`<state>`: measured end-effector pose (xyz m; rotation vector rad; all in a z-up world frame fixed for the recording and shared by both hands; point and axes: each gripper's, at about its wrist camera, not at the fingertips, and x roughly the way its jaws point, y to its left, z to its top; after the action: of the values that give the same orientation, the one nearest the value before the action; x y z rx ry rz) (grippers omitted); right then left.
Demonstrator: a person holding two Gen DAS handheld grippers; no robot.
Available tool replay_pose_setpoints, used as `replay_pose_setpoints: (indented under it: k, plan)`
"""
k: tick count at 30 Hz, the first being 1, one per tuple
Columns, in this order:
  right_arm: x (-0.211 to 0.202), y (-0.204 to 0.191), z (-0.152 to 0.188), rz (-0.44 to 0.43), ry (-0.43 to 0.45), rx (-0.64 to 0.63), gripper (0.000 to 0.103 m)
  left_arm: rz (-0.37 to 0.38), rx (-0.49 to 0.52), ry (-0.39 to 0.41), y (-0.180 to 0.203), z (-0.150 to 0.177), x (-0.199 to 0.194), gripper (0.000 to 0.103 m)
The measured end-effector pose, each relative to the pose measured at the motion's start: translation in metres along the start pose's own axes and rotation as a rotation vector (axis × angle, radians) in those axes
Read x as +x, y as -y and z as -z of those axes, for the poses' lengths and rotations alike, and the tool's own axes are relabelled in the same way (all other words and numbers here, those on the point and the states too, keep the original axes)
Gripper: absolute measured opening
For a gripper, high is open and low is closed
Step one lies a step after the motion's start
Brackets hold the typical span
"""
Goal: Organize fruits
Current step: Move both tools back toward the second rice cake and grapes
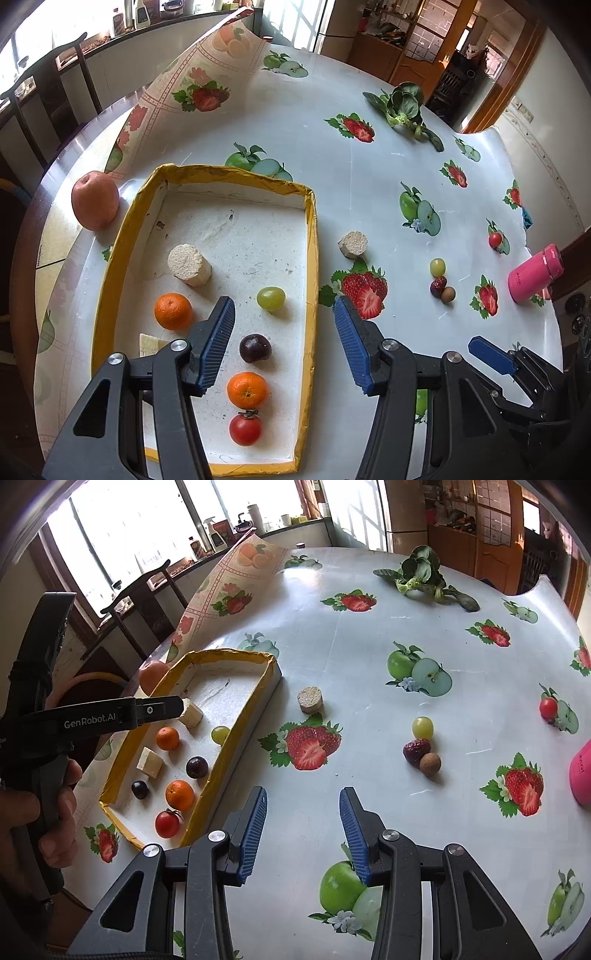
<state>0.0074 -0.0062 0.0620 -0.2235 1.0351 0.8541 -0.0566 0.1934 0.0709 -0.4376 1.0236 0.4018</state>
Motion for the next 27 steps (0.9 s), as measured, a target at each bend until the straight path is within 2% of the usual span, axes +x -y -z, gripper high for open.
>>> replay_pose_setpoints:
  k: [18, 22, 27]
  plan:
    - [-0.011, 0.063, 0.016, 0.056, 0.006, 0.104, 0.043, 0.077, 0.053, -0.040, 0.052, 0.003, 0.016, 0.055]
    - [-0.006, 0.074, 0.019, 0.063, -0.001, 0.120, 0.042, 0.102, 0.057, -0.055, 0.063, 0.002, 0.026, 0.055]
    - [0.001, 0.086, 0.019, 0.069, -0.007, 0.139, 0.042, 0.095, 0.073, -0.084, 0.077, -0.003, 0.049, 0.055]
